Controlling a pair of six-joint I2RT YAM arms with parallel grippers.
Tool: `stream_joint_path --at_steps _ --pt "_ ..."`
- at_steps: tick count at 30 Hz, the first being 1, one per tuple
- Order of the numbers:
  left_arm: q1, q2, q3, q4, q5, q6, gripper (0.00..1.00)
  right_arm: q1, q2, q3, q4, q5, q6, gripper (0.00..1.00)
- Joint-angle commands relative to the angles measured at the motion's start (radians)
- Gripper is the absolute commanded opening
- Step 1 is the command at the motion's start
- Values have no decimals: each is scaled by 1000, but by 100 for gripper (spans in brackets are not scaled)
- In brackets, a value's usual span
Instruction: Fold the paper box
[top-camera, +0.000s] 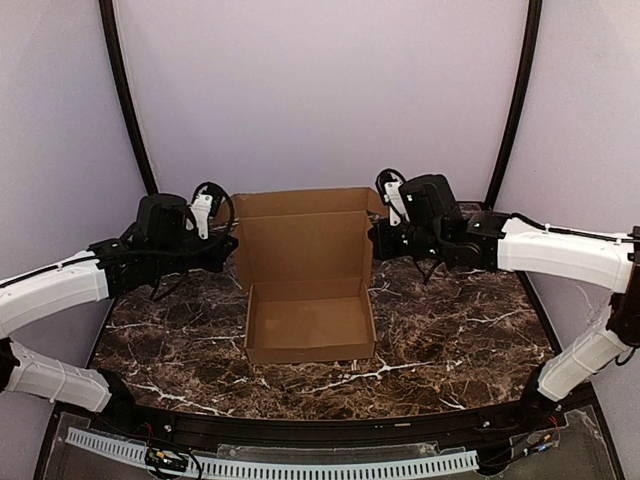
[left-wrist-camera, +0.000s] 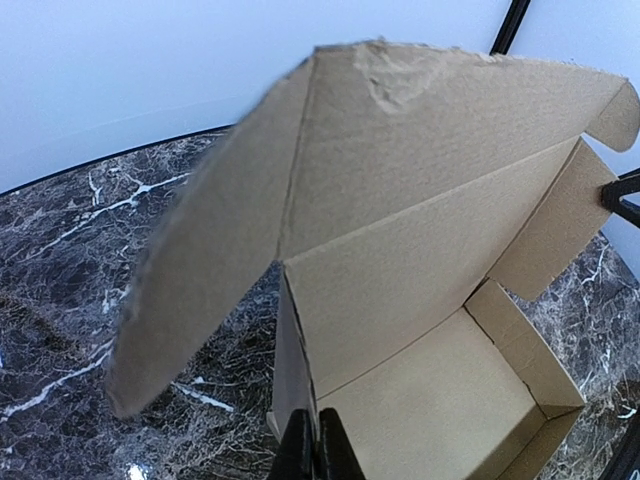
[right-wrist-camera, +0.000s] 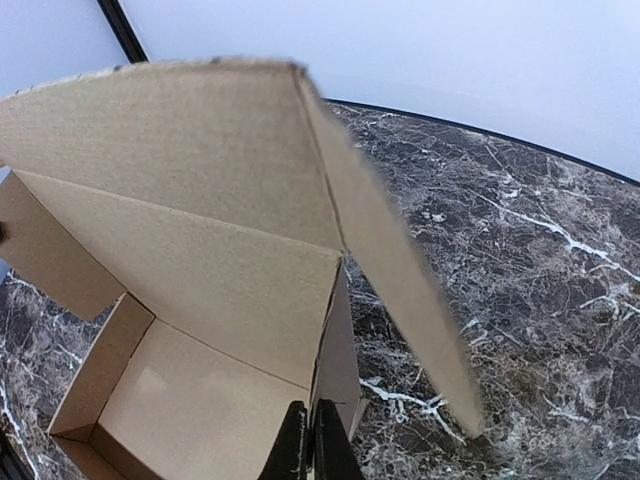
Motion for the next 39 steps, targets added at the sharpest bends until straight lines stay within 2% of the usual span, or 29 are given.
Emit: stream_joint_path --at_steps 1,12,25,39 --pt "-42 -17 -73 53 68 -64 1 75 -25 -57 144 44 85 0" --pt "-65 -63 -151 73 67 -151 1 175 -52 -131 166 175 124 0" --pt "-155 -101 -250 93 -5 -225 1 279 -31 -170 177 307 204 0" --pt "-228 -247 -398 79 -37 -301 1 376 -38 -283 168 424 315 0"
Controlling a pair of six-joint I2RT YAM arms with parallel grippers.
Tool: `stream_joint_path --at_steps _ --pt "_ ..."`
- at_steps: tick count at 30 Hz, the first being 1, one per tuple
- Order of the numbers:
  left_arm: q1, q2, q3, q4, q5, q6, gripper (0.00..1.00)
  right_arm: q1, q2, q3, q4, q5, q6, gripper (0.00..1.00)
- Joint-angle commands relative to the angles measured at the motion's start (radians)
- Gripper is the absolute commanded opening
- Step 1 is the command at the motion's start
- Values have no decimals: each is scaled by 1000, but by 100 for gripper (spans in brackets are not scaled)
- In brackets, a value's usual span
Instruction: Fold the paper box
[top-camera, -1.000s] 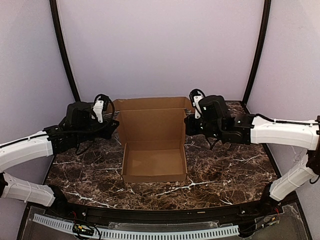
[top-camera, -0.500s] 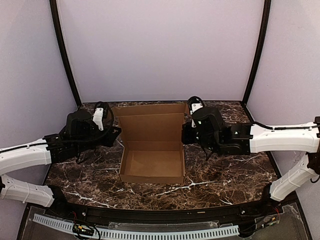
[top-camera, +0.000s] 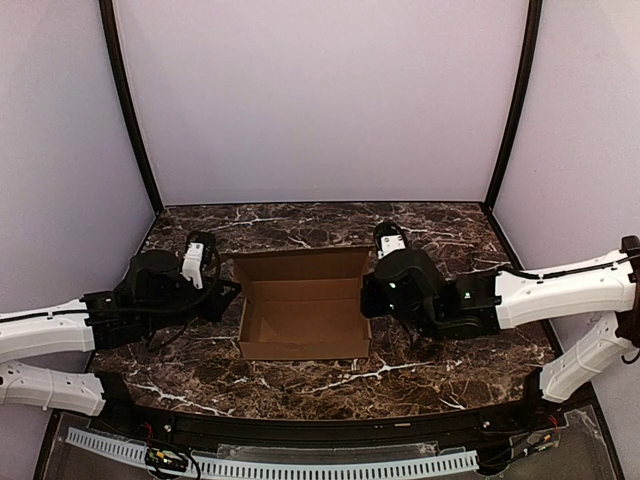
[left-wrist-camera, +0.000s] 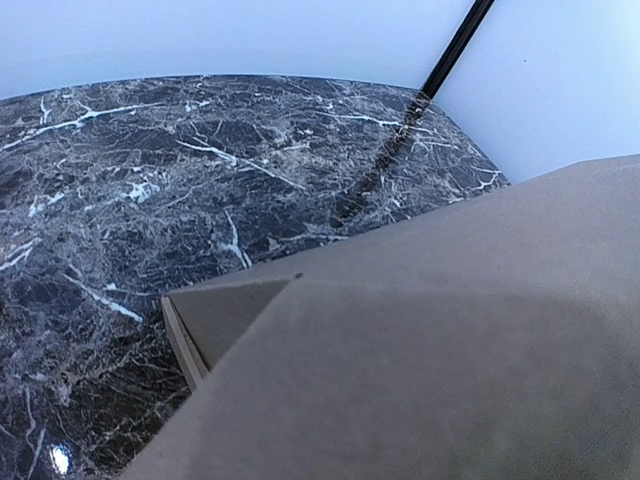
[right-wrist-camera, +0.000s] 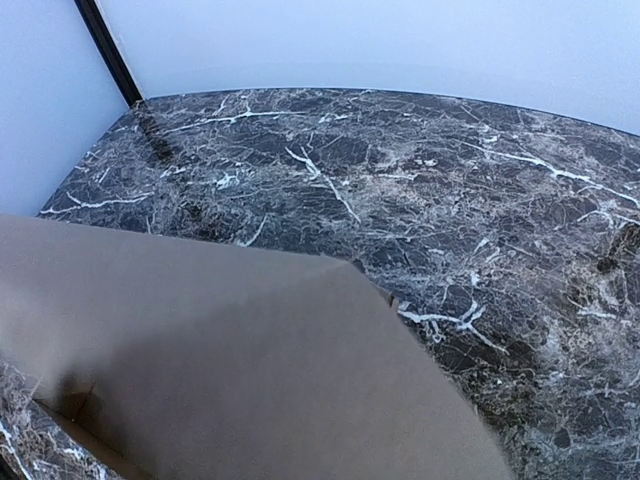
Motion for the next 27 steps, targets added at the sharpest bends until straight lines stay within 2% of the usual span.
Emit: stream_joint_path --at_steps 1,15,22,24,27 --pt "-45 -41 -85 -80 37 -63 1 48 11 -57 22 -17 74 0" --pt "-129 -104 -228 -62 -42 -169 1 137 40 -161 -43 47 301 1" --pt "-173 -98 -250 -25 -94 -206 1 181 72 -162 -55 53 363 21" --pt "-182 -95 -254 -23 -109 -214 1 196 77 -159 -63 58 378 25" --pt "-193 -92 -256 -24 -135 -224 1 209 73 -160 -81 61 399 36"
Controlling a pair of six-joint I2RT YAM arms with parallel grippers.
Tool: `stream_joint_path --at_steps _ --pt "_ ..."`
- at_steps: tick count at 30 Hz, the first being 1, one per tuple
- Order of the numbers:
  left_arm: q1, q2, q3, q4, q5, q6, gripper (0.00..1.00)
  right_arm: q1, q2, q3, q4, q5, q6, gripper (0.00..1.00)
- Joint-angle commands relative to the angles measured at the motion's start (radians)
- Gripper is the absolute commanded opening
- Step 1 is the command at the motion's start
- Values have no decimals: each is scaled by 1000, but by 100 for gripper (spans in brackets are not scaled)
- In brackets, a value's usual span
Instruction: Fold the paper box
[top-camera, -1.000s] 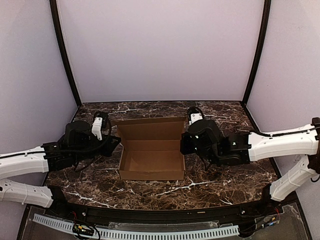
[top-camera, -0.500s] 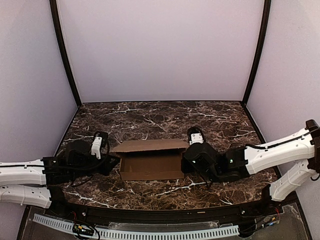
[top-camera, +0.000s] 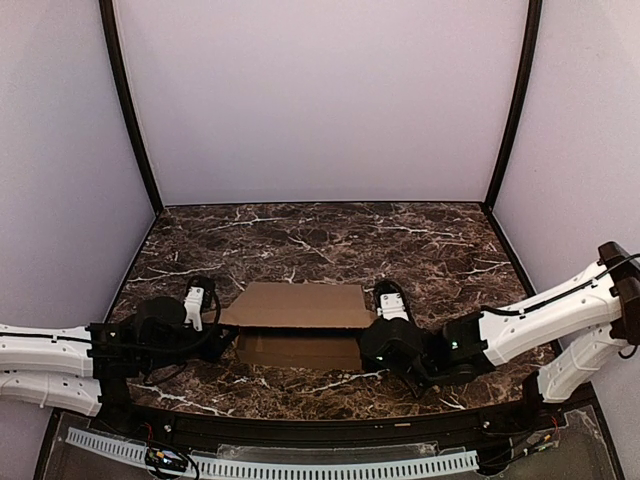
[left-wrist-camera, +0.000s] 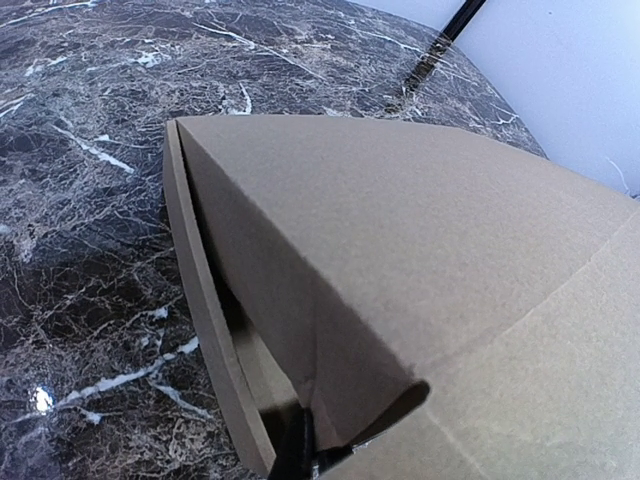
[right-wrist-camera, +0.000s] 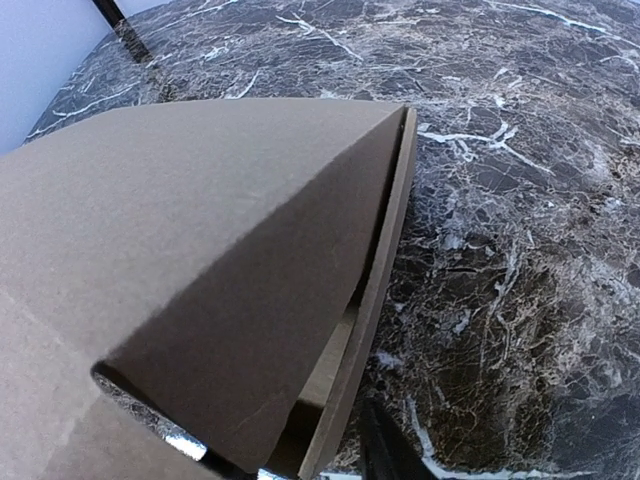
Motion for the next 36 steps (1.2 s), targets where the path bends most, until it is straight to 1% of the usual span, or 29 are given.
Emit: stream_joint_path --at_steps 1,3,6,10,13,17,19,22,25,26,29,32,34,36 --pt "-23 8 -24 -26 -37 -40 1 26 0 -7 -32 23 57 39" --pt "-31 9 -23 -29 -51 -45 1 36 -10 -11 -37 23 65 45" --pt "-37 12 -21 -33 -69 -52 1 56 -23 -15 -41 16 74 61" --pt "-40 13 -16 -38 -83 -56 1 86 -43 -18 -47 -9 45 73" --pt "-40 11 -11 -45 -94 -58 1 96 -81 -47 -48 -64 15 81" --pt "-43 8 -2 -53 -108 -58 1 102 -160 -109 -29 -177 -56 90" --pt "-45 7 1 -53 -113 -56 1 106 -212 -142 -13 -247 -110 98" --pt "-44 11 12 -53 -121 -51 1 107 -295 -185 -10 -359 -206 99" --pt "-46 21 23 -76 -125 -42 1 106 -390 -200 -108 -424 -265 99" --pt "-47 26 28 -80 -127 -41 1 106 -424 -196 -157 -424 -271 99" --pt "-48 33 36 -84 -127 -39 1 106 -552 -146 -346 -368 -258 99" --pt "-49 40 42 -86 -132 -36 1 105 -652 -74 -513 -271 -262 99" --pt "-52 41 43 -89 -137 -34 1 102 -690 -22 -563 -186 -297 98" --pt "-53 45 47 -90 -142 -35 1 87 -700 24 -541 -137 -365 99"
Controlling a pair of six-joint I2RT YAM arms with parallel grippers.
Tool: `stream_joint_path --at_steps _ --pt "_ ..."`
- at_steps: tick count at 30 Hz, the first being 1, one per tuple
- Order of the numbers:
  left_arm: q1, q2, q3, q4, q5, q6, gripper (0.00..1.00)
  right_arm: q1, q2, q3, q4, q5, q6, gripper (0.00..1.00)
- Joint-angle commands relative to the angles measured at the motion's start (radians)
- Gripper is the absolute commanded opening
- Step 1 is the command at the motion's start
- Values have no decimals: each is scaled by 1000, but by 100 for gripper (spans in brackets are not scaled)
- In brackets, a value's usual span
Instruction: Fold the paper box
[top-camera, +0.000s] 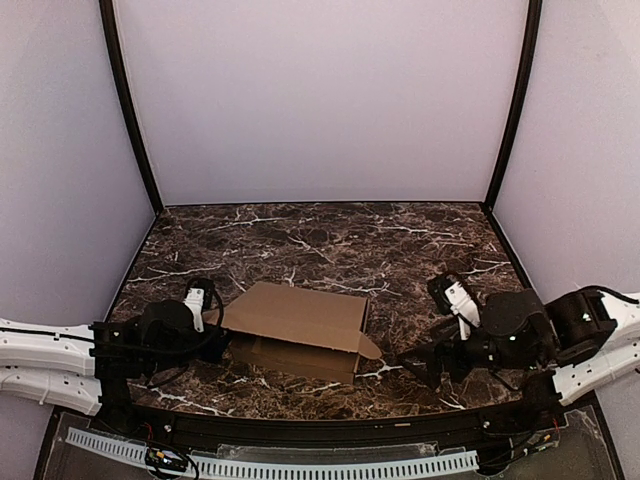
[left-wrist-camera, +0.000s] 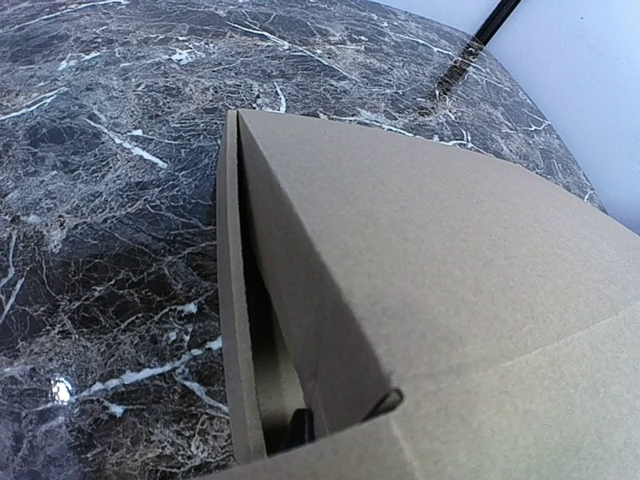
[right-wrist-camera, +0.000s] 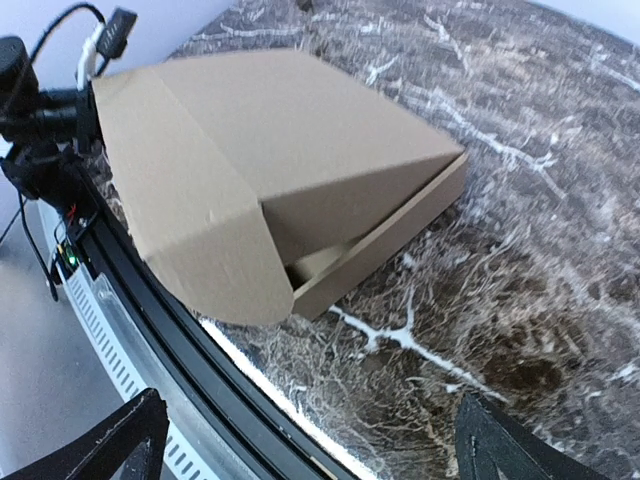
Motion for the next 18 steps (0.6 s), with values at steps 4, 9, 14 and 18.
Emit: stream_joint_path --at_steps 4,9,14,18 --pt "-11 22 37 -51 -14 12 1 -94 60 182 11 119 -269 99" --pt "-12 32 47 -56 -15 14 1 -213 243 312 122 16 -405 99" --pt "-14 45 61 -64 -18 19 1 -315 411 436 259 -165 -460 99" --pt "-16 53 72 -68 -23 16 1 -335 559 526 348 -264 -419 99"
